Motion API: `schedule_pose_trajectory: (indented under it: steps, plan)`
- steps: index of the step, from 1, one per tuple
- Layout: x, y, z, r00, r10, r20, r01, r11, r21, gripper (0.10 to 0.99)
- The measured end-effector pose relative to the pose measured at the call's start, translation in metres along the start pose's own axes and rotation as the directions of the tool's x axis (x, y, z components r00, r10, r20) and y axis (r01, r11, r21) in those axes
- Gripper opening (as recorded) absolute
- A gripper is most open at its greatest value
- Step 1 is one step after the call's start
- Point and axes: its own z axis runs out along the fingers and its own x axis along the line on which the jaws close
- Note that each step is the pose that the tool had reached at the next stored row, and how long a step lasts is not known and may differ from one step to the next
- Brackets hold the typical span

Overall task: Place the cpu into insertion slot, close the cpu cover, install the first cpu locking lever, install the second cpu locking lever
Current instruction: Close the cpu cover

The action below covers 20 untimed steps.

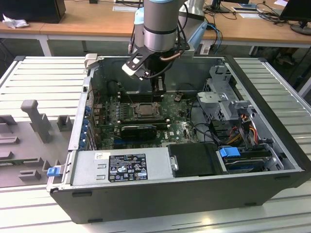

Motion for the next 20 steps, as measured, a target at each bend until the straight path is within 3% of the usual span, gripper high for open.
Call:
schedule_pose_trajectory:
  steps: [4, 6, 11, 20]
  plan:
    - [-0.0002, -0.0025, 0.0093, 1.0, -0.002, 0.0, 0.002, 1.0, 0.0, 0.106]
    - [-0.0001, -0.0073, 0.0126, 1.0, -0.003, -0.0001, 0.003, 1.0, 0.004, 0.106]
    - [0.0005, -0.0204, 0.0137, 1.0, -0.006, -0.0005, 0.006, 1.0, 0.006, 0.106]
    - [0.0007, -0.0264, 0.0135, 1.0, -0.006, -0.0007, 0.006, 1.0, 0.006, 0.106]
